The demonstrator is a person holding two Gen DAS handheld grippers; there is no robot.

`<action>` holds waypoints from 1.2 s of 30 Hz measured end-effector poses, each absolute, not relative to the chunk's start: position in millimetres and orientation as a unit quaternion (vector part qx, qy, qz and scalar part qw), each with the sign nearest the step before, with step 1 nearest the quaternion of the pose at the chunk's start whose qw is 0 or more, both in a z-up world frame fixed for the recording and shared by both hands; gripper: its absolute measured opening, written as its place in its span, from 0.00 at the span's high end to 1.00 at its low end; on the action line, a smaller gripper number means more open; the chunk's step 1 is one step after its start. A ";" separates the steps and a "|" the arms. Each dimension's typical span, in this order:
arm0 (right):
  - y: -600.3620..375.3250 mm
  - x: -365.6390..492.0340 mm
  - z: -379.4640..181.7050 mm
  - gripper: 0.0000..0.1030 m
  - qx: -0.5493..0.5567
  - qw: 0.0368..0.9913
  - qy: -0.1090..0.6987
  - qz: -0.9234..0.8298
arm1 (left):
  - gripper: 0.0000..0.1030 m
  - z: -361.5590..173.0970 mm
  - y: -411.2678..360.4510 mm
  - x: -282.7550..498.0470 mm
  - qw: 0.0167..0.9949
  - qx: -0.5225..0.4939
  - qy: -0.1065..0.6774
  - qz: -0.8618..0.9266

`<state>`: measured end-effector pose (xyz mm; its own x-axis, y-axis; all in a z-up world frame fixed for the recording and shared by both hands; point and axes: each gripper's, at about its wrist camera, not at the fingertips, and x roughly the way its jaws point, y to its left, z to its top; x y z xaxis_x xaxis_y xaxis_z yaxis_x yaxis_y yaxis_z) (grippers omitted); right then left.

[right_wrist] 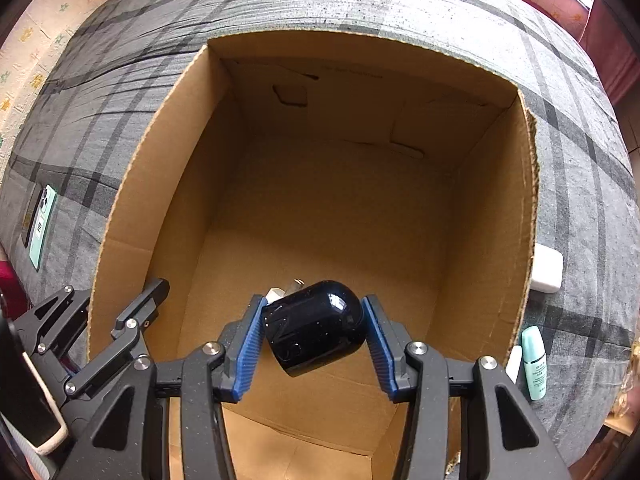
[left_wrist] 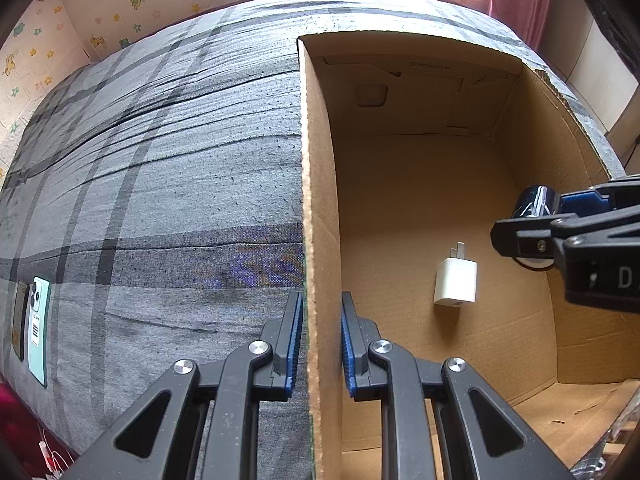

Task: Organize rigid objects
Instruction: 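Carry the black cup with the right gripper into the box, then lower the black cup beside the charger and open the right gripper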

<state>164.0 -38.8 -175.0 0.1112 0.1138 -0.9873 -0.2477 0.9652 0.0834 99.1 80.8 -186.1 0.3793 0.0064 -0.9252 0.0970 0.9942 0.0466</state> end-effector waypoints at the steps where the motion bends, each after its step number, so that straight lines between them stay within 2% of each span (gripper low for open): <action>1: -37.8 163.9 -179.3 0.50 -0.052 0.740 0.659 0.121 | 0.80 -186.1 80.7 99.2 0.829 0.047 0.556 -0.027; 12: -31.5 163.9 -204.6 0.50 -0.062 0.724 0.678 0.110 | 0.80 -185.5 80.6 99.1 0.829 0.048 0.556 -0.027; 26: -33.9 166.3 -205.2 0.49 -0.063 0.726 0.674 0.117 | 0.80 -185.7 80.1 98.0 0.830 0.048 0.555 -0.026; 36: -29.6 156.5 -177.8 0.29 -0.088 0.757 0.638 0.112 | 0.80 -185.7 79.3 98.0 0.830 0.048 0.556 -0.026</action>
